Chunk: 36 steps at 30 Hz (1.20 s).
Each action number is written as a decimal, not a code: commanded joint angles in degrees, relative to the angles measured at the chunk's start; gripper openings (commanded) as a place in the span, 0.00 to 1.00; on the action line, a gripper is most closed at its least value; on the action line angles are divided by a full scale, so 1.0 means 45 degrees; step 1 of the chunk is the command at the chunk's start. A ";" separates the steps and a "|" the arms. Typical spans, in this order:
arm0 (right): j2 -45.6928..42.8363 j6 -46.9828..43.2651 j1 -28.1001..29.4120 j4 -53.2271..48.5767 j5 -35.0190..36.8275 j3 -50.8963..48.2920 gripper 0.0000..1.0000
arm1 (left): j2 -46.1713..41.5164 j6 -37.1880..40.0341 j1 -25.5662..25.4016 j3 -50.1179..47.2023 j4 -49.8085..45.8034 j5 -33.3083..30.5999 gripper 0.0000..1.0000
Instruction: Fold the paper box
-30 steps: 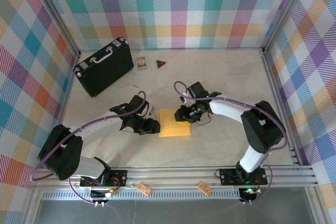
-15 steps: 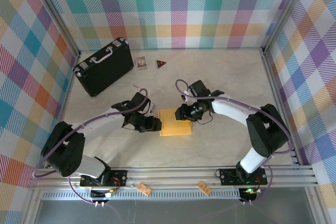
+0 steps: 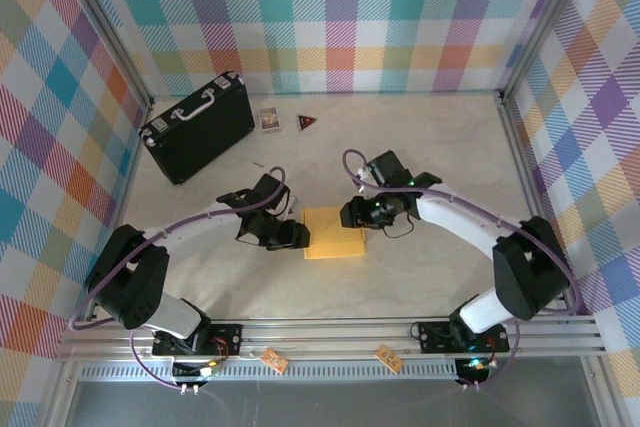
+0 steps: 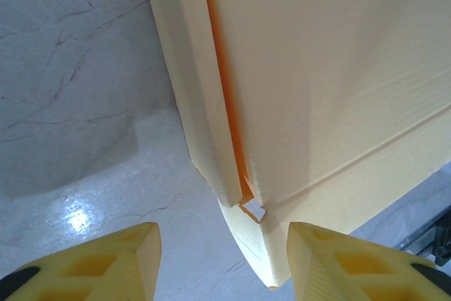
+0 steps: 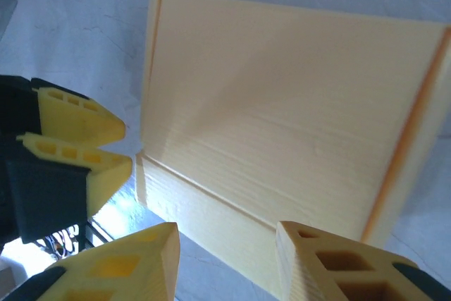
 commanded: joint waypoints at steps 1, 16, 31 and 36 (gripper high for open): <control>-0.0706 -0.0307 0.0036 -0.0485 0.0620 -0.0966 0.42 | 0.0289 0.0307 -0.0025 0.0296 -0.0214 -0.0142 0.49; 0.0030 -0.0363 0.0038 0.0458 0.0511 -0.2287 0.42 | 0.0649 0.0402 -0.0164 0.0471 -0.0571 -0.1005 0.49; -0.0793 -0.1076 -0.0023 -0.0842 0.2154 -0.0747 0.46 | -0.2055 -0.0157 0.0049 0.0015 -0.0989 -0.2001 0.56; -0.0032 -0.2256 -0.0193 -0.0622 0.2742 0.0962 0.56 | -0.4667 -0.1405 -0.0686 -0.1800 -0.0196 -0.1213 0.54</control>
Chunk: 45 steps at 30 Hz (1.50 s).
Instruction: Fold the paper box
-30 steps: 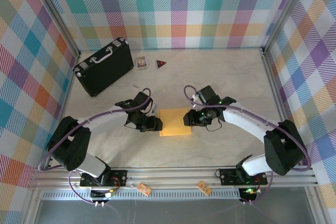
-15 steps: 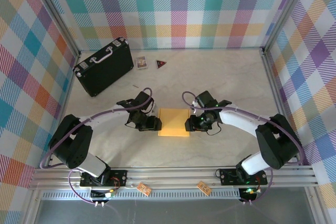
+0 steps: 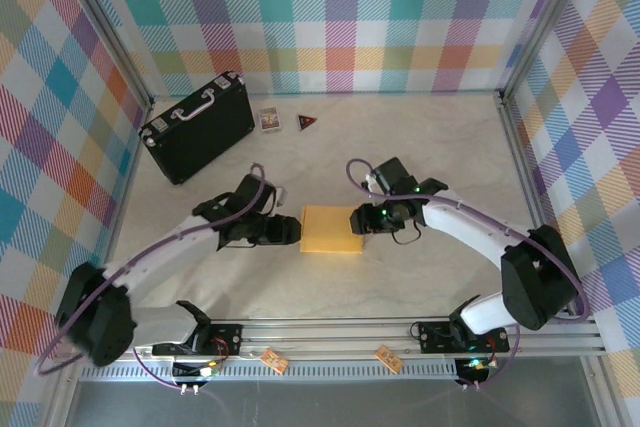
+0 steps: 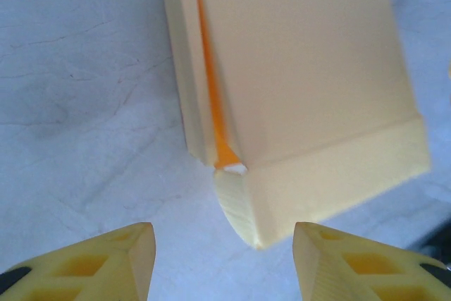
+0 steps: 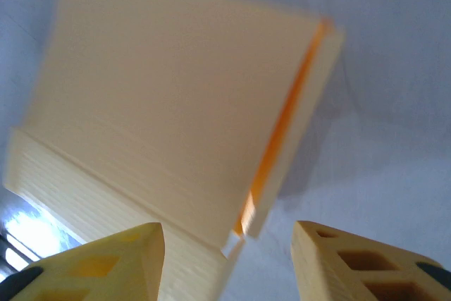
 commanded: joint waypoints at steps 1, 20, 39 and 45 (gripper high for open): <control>0.0936 -0.1384 -0.0139 0.0066 0.0552 0.1393 0.56 | -0.1240 -0.1415 -0.0863 -0.1401 0.0669 0.0495 0.54; 0.6456 -0.2962 -0.0193 -0.0963 0.0005 0.5462 0.54 | 0.1564 -0.4680 -0.3716 -0.1653 0.6230 -0.0283 0.53; 0.4984 -0.2315 -0.0202 -0.0643 0.0090 0.3105 0.52 | 0.2909 -0.4526 -0.3355 -0.1957 0.5533 -0.2237 0.58; 0.4592 -0.2196 -0.0202 -0.0624 0.0006 0.2656 0.52 | 0.2897 -0.4217 -0.2625 -0.2194 0.5459 -0.1783 0.57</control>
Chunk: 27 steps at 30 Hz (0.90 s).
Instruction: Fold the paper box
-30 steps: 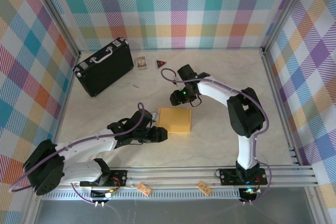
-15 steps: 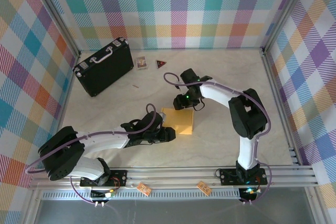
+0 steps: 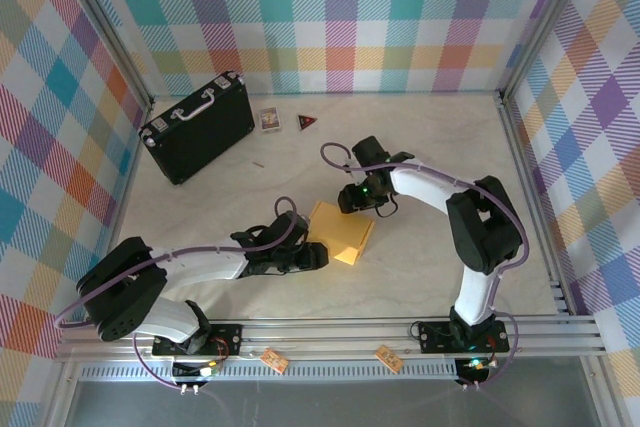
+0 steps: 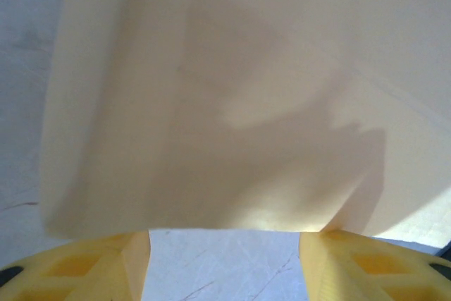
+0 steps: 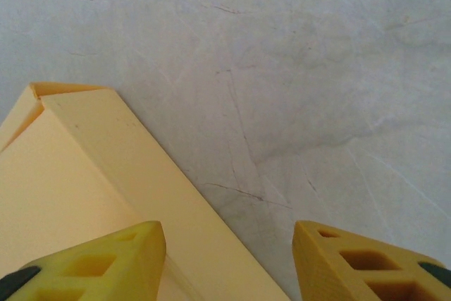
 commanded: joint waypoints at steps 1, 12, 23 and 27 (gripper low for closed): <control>-0.0412 0.0093 0.0231 -0.0906 -0.0680 -0.0536 0.52 | 0.0048 0.0280 0.0667 -0.0014 -0.0133 -0.0419 0.57; -0.0948 0.0486 0.0226 -0.0639 -0.0778 -0.1137 0.53 | 0.0354 0.1499 0.1845 0.0392 -0.0973 0.0525 0.58; -0.2428 0.0864 0.0241 -0.0275 -0.1344 -0.1449 0.65 | 0.0949 0.1884 0.2324 0.0393 -0.0753 0.1063 0.57; -0.2469 0.0682 0.0261 -0.0121 -0.1955 -0.1586 0.74 | 0.0847 0.1970 0.2328 0.0501 -0.0914 0.1101 0.57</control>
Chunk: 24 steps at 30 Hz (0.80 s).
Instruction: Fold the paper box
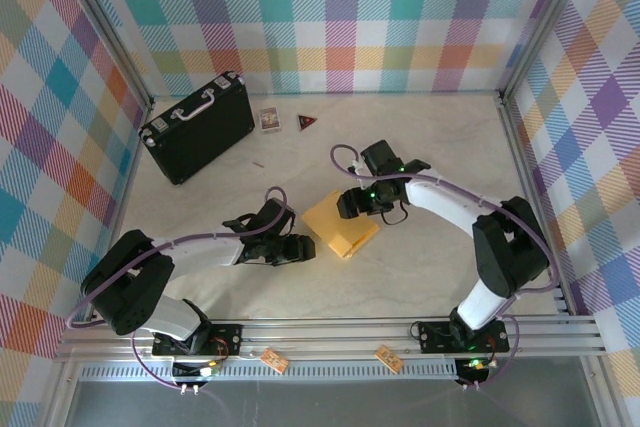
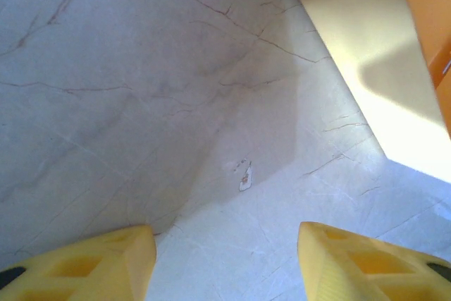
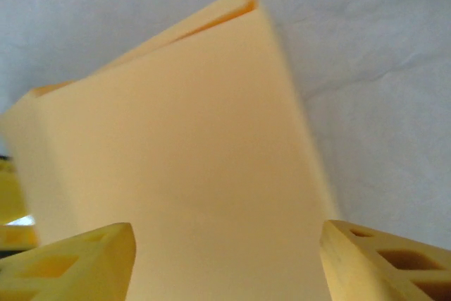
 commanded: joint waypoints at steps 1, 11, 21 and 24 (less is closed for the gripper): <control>0.0074 -0.0091 0.0061 -0.0201 -0.1052 -0.0129 0.75 | 0.0243 0.0316 0.0258 0.0259 0.0096 -0.0404 0.57; 0.1038 -0.0174 0.0095 -0.0376 -0.0364 -0.0392 0.75 | -0.0684 0.0598 0.0336 0.0164 -0.0742 -0.0658 0.57; 0.1107 -0.0203 0.0217 -0.0461 0.0452 -0.0323 0.74 | -0.1957 0.0327 0.0791 -0.0161 -0.0913 -0.0456 0.58; 0.1188 -0.0188 0.0217 -0.0516 0.0394 -0.0246 0.74 | -0.1890 -0.0478 0.1024 -0.0283 0.0268 0.0297 0.58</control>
